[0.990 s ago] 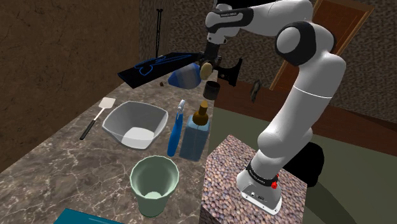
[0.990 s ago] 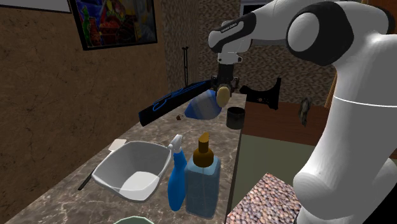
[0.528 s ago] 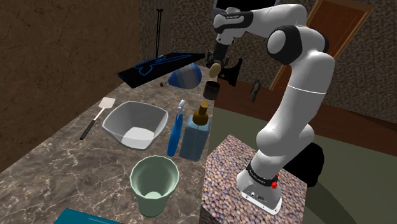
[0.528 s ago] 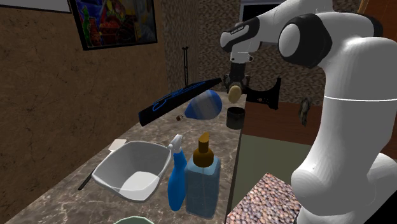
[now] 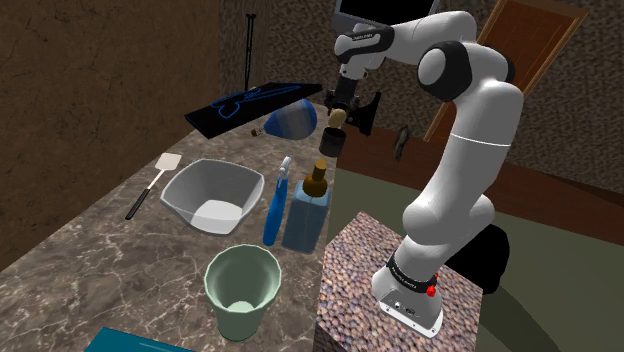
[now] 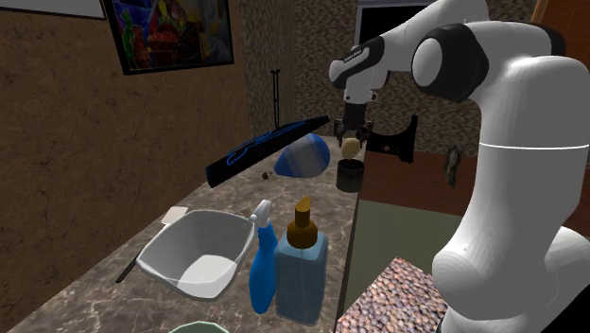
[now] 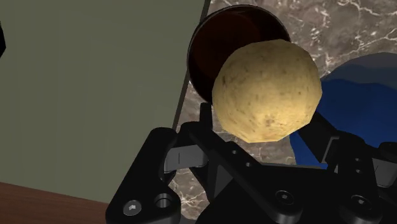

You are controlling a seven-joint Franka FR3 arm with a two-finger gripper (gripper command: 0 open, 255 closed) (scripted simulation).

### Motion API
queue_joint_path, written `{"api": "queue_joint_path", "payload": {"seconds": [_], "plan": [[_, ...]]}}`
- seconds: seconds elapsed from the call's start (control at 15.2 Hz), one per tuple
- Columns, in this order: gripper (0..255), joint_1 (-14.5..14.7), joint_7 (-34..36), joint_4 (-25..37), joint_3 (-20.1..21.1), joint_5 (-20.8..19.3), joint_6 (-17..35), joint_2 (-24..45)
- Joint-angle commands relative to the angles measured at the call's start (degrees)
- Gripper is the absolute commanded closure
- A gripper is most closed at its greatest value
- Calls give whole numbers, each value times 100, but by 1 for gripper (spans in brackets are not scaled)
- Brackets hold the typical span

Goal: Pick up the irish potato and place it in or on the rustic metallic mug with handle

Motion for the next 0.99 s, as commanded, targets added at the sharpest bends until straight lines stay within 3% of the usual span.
{"api": "queue_joint_path", "payload": {"seconds": [0.0, 0.26, 0.79, 0.86, 0.92], "plan": [[255, -3, -16, -138, 0, 7, 165, 25], [255, -2, -35, -368, 5, 24, 471, 101], [255, -3, -35, -368, 5, 24, 471, 101], [0, -6, -39, -366, 4, 24, 470, 103], [0, -4, -36, -378, 4, 23, 469, 90]]}}
